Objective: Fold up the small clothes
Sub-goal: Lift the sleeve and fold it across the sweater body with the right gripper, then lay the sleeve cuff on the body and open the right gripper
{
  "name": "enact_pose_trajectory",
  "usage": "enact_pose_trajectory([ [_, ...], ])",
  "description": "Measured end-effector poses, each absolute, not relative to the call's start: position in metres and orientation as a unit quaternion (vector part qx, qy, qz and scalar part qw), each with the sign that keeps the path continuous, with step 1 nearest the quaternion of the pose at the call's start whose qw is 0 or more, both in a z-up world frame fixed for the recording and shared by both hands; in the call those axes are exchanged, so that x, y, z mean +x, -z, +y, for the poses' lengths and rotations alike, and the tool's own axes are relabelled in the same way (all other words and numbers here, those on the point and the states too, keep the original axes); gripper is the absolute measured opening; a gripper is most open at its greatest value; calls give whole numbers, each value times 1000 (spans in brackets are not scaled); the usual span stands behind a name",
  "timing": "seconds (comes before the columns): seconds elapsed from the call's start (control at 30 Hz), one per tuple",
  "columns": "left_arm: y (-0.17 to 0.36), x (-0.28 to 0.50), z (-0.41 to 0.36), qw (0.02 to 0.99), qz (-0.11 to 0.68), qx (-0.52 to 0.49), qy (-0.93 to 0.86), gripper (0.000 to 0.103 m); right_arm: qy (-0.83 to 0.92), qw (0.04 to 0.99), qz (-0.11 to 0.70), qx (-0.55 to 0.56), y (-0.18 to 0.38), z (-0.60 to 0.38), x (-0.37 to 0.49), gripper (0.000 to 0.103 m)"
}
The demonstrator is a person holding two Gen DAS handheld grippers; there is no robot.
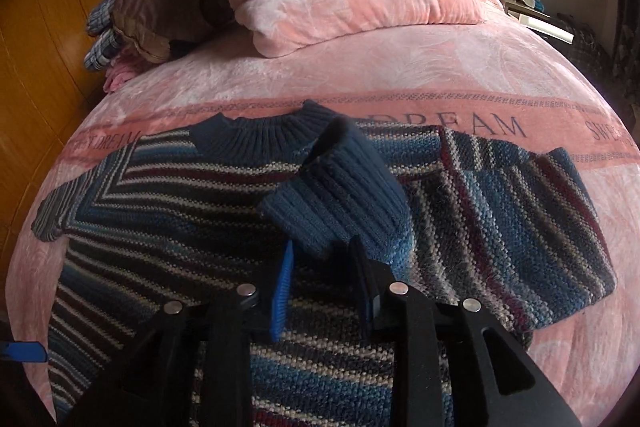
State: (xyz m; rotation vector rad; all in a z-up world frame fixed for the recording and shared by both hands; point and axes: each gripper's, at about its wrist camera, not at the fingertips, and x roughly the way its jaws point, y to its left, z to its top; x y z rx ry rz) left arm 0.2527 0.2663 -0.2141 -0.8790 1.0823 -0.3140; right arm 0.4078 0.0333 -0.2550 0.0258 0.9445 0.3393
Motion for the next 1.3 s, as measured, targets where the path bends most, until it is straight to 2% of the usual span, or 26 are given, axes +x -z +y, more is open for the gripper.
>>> enact_pose_trajectory([
  [0.03, 215, 265, 261, 752, 494, -408, 153, 100, -167, 875, 454, 28, 255, 28, 400, 35],
  [0.2, 243, 335, 218, 704, 505, -457, 201, 100, -108, 873, 441, 178, 256, -35, 358, 42],
  [0.27, 262, 363, 195, 695, 531, -446, 190, 100, -90, 868, 432, 229, 266, -54, 341, 42],
  [0.3, 274, 373, 187, 683, 544, -454, 178, 100, -85, 866, 429, 244, 273, -60, 334, 46],
  [0.43, 310, 398, 159, 645, 579, -471, 162, 100, -100, 862, 428, 251, 294, -66, 333, 47],
  [0.67, 325, 425, 142, 630, 552, -528, 140, 98, -128, 852, 420, 285, 301, -69, 338, 47],
  [0.7, 325, 428, 142, 631, 548, -533, 134, 84, -130, 851, 420, 288, 301, -69, 338, 47],
  [0.73, 325, 430, 141, 636, 549, -527, 126, 54, -128, 851, 419, 291, 302, -70, 337, 47],
  [0.77, 324, 433, 139, 639, 560, -514, 119, 42, -122, 850, 420, 294, 303, -71, 335, 47],
  [0.8, 325, 437, 138, 640, 569, -504, 115, 22, -121, 848, 422, 299, 305, -72, 336, 47],
  [0.83, 324, 439, 136, 643, 575, -494, 109, 9, -122, 846, 422, 302, 306, -74, 333, 47],
  [0.9, 318, 447, 137, 649, 580, -480, 107, 10, -125, 848, 421, 297, 305, -71, 333, 47],
  [0.93, 311, 452, 139, 654, 580, -472, 110, 6, -129, 848, 422, 294, 305, -69, 333, 47],
  [1.0, 291, 464, 140, 670, 574, -454, 127, 6, -136, 849, 424, 286, 305, -61, 334, 47],
  [1.07, 264, 479, 138, 685, 571, -426, 153, 7, -142, 850, 427, 273, 304, -52, 334, 47],
  [1.1, 248, 486, 137, 692, 565, -417, 166, 11, -145, 851, 428, 269, 304, -48, 334, 47],
  [1.17, 217, 500, 137, 709, 555, -394, 183, 6, -152, 851, 430, 259, 304, -40, 334, 47],
  [1.2, 200, 508, 138, 720, 549, -379, 192, 0, -153, 853, 430, 253, 304, -36, 334, 47],
  [1.3, 160, 522, 142, 745, 533, -342, 210, 0, -157, 853, 433, 245, 305, -29, 334, 47],
])
